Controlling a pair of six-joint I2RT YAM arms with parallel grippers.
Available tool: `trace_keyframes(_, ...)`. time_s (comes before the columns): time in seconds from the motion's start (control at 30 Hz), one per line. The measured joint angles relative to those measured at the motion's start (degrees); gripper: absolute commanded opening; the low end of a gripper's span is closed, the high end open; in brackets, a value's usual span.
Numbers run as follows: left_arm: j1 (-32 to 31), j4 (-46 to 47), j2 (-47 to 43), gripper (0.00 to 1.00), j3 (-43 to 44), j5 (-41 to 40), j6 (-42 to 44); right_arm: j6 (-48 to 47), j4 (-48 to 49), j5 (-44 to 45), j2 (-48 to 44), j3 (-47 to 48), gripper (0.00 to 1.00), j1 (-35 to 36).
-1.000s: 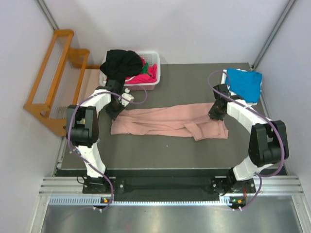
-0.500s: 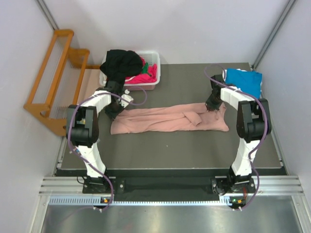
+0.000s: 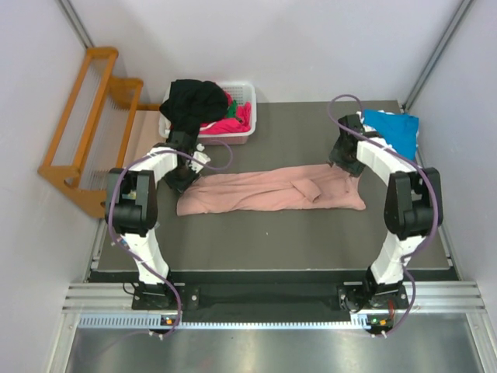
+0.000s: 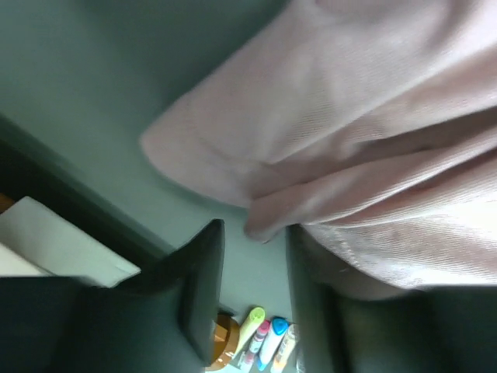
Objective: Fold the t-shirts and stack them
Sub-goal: Fold the tshirt
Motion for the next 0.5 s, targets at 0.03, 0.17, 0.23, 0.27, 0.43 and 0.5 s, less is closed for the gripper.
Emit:
trace_keyframes(0.03,0.2,0.3,-0.1,0.62,0.0,-0.5,-0.2,-0.2,-0.4,1.1,-1.6,0.0,0.78,0.2)
trace_keyframes(0.17,0.5,0.6,-1.0,0.72,0.0,-0.9,-1.3,-1.5,-1.4,4.1,-7.1,0.1,0.85,1.2)
trace_keyframes(0.23,0.6,0.2,-2.2,0.73,-0.3,-0.6,-1.9,-2.0,-1.6,4.7,-9.4,0.0,0.85,1.4)
trace_keyframes(0.27,0.5,-0.2,-3.3,0.74,-0.3,-0.2,-2.2,-2.1,-1.6,4.8,-10.6,-0.1,0.84,1.6)
trace_keyframes(0.43,0.1,-4.3,-11.2,0.79,0.6,3.2,-4.9,-2.1,-1.0,2.6,-15.6,-3.6,0.84,4.4)
trace_keyframes(0.5,-1.3,-5.3,-15.0,0.8,0.9,3.7,-6.1,-2.0,-0.7,0.9,-16.4,-6.5,0.83,7.0)
